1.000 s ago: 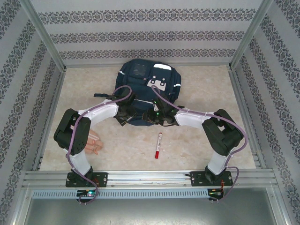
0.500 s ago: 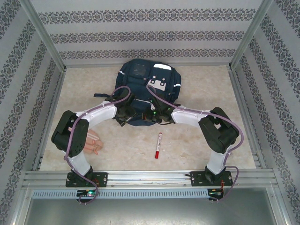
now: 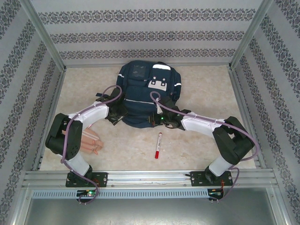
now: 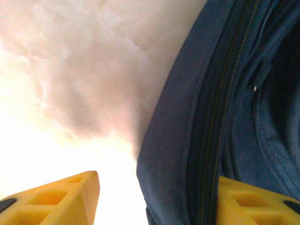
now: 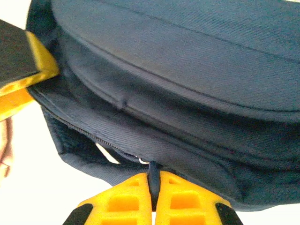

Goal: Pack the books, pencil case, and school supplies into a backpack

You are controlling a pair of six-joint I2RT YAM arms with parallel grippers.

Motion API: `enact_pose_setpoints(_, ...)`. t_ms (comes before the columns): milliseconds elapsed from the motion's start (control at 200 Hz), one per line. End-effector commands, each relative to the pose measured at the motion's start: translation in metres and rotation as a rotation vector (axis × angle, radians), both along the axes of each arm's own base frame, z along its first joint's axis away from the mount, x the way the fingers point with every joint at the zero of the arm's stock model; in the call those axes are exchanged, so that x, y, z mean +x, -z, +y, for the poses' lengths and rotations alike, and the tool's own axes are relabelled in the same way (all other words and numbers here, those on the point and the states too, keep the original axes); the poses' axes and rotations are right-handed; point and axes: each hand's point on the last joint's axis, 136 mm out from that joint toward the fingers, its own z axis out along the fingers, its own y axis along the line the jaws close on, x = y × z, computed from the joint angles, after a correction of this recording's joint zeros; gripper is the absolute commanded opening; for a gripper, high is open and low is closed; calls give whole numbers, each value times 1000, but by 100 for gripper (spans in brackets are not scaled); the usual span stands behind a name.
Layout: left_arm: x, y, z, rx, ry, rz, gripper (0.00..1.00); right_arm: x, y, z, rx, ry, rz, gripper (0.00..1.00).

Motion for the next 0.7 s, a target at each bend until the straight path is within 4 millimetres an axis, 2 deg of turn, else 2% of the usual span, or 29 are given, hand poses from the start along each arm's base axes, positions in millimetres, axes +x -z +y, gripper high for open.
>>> enact_pose_setpoints(0, 0, 1, 10, 41, 35, -8, 51, 1, 2, -16, -12, -19, -50, 0)
enact_pose_setpoints(60, 3, 3, 5, 29, 63, -10, 46, -3, -8, -8, 42, -77, -77, 0)
enact_pose_setpoints(110, 4, 6, 4, 28, 76, 2, 45, -6, -19, -1, 75, -124, -109, 0)
enact_pose_setpoints(250, 7, 12, -5, 10, 112, 36, 61, -7, -53, 10, 120, -179, -246, 0)
enact_pose_setpoints(365, 9, 12, -8, -9, 98, 35, 62, -5, -77, 19, 167, -213, -307, 0)
enact_pose_setpoints(450, 11, 12, -8, -12, 84, 29, 58, -6, -88, 26, 176, -242, -338, 0)
enact_pose_setpoints(520, 15, 8, -4, 18, 86, 18, 45, -7, -88, 27, 164, -250, -350, 0)
enact_pose_setpoints(605, 19, 2, 4, 62, 92, -2, 16, -9, -79, 26, 136, -261, -347, 0)
enact_pose_setpoints(665, 23, -1, 9, 76, 101, -10, 0, -9, -68, 18, 82, -257, -349, 0)
enact_pose_setpoints(695, 25, -3, 12, 81, 100, -13, 0, -9, -63, 13, 52, -249, -356, 0)
